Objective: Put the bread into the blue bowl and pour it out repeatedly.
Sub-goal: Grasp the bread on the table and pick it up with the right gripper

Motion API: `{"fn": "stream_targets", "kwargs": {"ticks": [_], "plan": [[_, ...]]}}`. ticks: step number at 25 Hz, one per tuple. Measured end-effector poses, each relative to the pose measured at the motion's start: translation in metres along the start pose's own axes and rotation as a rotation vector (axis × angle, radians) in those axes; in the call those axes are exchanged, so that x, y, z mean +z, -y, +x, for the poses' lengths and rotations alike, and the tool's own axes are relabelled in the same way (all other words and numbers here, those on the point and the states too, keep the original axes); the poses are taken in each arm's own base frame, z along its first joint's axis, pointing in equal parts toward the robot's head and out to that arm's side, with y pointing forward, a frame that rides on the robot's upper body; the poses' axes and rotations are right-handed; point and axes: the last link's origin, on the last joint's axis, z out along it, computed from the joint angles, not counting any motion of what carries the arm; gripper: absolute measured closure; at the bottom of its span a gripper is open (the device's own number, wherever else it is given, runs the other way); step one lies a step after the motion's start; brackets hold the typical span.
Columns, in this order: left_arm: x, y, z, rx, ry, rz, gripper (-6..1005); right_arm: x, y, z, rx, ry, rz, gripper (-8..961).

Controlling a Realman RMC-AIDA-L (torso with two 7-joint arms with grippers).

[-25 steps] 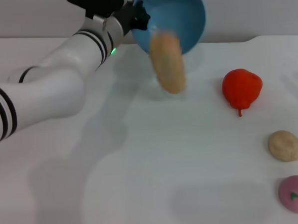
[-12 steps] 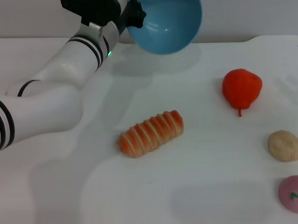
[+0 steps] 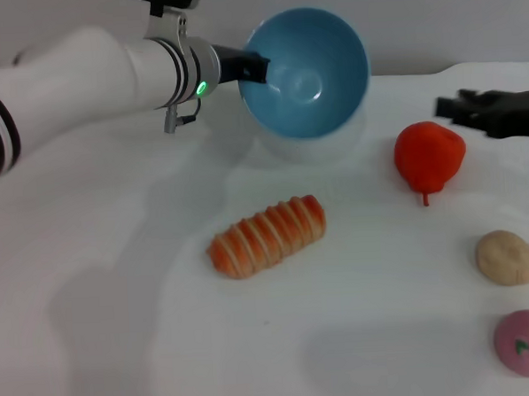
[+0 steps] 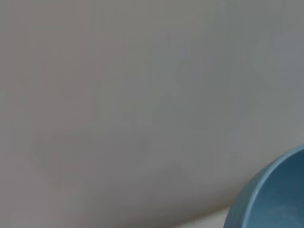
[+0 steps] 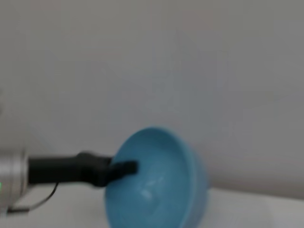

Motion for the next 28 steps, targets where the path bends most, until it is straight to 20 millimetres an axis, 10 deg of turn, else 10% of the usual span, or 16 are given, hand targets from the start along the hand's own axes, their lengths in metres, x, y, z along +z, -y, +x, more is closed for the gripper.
{"fn": "stream_targets", "kwargs": {"ticks": [11, 28], "plan": [[-0.019, 0.022, 0.005, -0.183, 0.234, -0.1, 1000, 0.082, -0.049, -0.003, -0.131, -0.289, -0.117, 516], [-0.062, 0.095, 0.002, -0.42, 0.197, -0.009, 999, 0.12, -0.081, 0.032, -0.267, -0.475, -0.067, 534]]}}
